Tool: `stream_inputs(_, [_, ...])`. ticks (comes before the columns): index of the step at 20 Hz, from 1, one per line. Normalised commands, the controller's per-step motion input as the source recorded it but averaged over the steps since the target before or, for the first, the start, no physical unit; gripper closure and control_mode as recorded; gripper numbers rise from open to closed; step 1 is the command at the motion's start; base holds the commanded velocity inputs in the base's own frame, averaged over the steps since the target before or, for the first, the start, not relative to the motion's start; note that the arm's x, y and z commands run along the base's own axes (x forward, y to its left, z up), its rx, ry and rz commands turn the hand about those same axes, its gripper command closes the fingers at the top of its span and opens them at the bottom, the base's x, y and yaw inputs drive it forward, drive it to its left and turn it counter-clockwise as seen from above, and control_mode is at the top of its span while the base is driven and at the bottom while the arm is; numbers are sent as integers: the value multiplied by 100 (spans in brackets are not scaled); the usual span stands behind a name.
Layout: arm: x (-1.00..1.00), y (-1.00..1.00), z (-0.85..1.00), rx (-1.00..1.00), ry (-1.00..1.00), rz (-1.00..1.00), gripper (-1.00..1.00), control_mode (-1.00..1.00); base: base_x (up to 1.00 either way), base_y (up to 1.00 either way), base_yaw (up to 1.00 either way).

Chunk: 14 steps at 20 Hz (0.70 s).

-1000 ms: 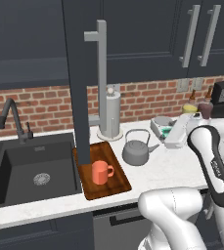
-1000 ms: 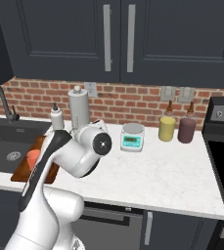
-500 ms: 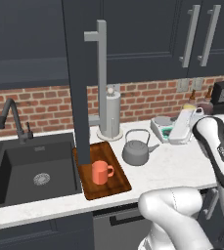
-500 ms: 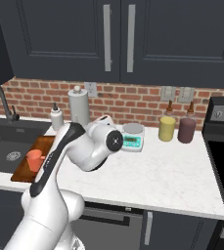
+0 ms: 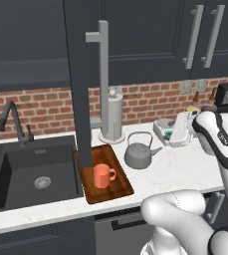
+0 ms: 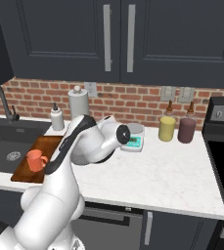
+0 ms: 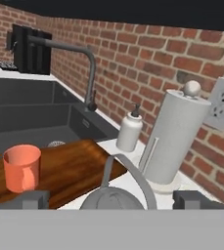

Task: Pick the kettle from the counter and place it on the tray. Then pick the mug from the cabinet and place it on the tray. Then close the cabinet doors.

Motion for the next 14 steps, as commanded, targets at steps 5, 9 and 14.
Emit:
stream_inputs(5, [22,5,-33,0,0,1,-100,-100,0,0,0])
stream_inputs(9, [30,8,-33,0,1,4,-100,-100,0,0,0])
stream_inputs(14, [38,1,-17,0,3,6,-100,-100,0,0,0])
